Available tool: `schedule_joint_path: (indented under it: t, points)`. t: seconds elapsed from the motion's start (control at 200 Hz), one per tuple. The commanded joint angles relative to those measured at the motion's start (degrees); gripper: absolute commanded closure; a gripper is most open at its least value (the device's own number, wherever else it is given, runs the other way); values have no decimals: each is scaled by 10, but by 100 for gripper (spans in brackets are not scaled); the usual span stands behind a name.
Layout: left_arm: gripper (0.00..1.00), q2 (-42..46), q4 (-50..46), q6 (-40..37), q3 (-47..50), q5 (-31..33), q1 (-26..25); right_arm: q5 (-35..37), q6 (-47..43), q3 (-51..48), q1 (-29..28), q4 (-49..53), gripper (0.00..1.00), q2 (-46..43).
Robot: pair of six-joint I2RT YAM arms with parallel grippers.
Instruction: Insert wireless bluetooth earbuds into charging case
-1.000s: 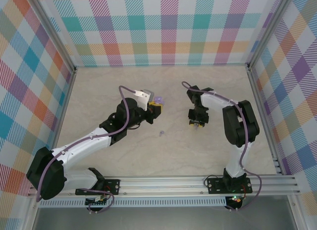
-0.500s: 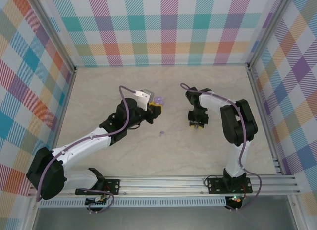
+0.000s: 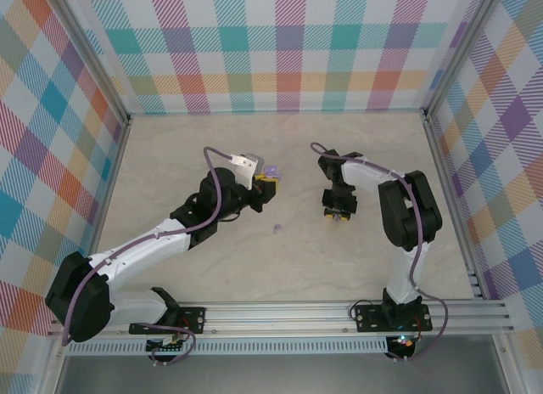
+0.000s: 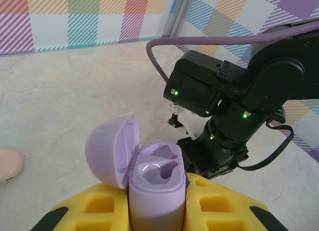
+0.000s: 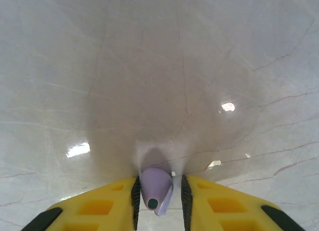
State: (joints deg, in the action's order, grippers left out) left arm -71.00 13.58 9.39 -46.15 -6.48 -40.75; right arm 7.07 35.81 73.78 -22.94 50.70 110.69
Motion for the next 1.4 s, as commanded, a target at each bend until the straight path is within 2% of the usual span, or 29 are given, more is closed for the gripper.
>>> schedule_joint_path:
  t: [0.0, 0.345, 0.7, 0.89, 1.175, 1.395]
  points:
    - [90, 17, 5, -1, 5, 0, 1, 23, 18, -17, 2, -42, 72, -22]
    - [90, 17, 5, 0, 6, 0, 1, 27, 25, -20, 5, -44, 72, -20]
    - [90, 17, 6, 0, 8, 1, 1, 2, 14, -32, 3, -19, 71, -26]
    - [90, 16, 7, 1, 8, 0, 1, -1, 11, -33, 2, -13, 74, -18]
    - [90, 18, 4, 0, 8, 2, 1, -2, 4, -32, -1, -17, 86, -17]
    - [90, 21, 3, 0, 8, 4, 1, 6, -39, -15, -1, -9, 88, -22]
